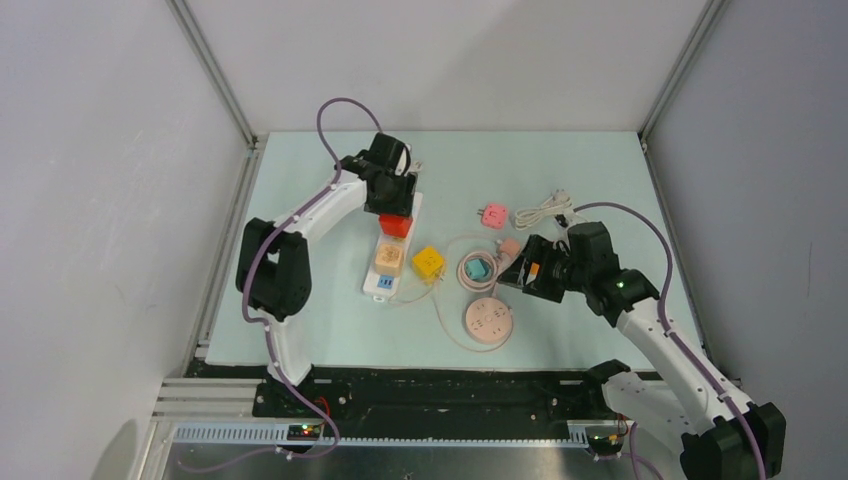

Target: Insert the plug

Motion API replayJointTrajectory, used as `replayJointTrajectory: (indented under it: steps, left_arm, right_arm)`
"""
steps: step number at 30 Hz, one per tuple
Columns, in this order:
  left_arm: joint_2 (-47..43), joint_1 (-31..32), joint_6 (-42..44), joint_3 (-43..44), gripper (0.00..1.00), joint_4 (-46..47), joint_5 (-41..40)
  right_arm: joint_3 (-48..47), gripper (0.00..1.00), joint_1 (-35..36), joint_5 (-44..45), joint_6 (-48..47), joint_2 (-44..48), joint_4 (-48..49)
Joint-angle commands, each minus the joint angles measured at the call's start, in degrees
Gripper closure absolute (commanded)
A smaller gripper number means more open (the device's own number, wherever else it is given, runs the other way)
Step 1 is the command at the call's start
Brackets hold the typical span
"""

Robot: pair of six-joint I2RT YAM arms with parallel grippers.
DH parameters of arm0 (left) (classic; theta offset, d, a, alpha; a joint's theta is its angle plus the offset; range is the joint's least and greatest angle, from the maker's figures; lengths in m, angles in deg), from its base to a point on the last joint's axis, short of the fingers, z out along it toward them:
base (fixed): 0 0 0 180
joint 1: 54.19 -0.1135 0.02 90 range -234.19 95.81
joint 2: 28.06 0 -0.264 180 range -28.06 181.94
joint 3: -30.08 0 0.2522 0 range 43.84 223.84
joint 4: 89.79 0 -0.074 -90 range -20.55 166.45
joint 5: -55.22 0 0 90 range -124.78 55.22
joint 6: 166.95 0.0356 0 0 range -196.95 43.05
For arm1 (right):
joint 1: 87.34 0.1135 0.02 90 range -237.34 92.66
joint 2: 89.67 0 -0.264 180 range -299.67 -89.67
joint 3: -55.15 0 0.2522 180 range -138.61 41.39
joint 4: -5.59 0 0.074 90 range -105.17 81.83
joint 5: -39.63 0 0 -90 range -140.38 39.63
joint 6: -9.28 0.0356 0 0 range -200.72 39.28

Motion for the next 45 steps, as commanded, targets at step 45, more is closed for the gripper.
replayJointTrajectory:
  steps: [45]
  left_arm:
    - [1.4, 2.9, -6.3, -2.4, 1.00, -1.4, -6.7]
  right_arm:
    - [3.9, 0.23, -2.1, -0.9, -1.4, 0.3, 2.0]
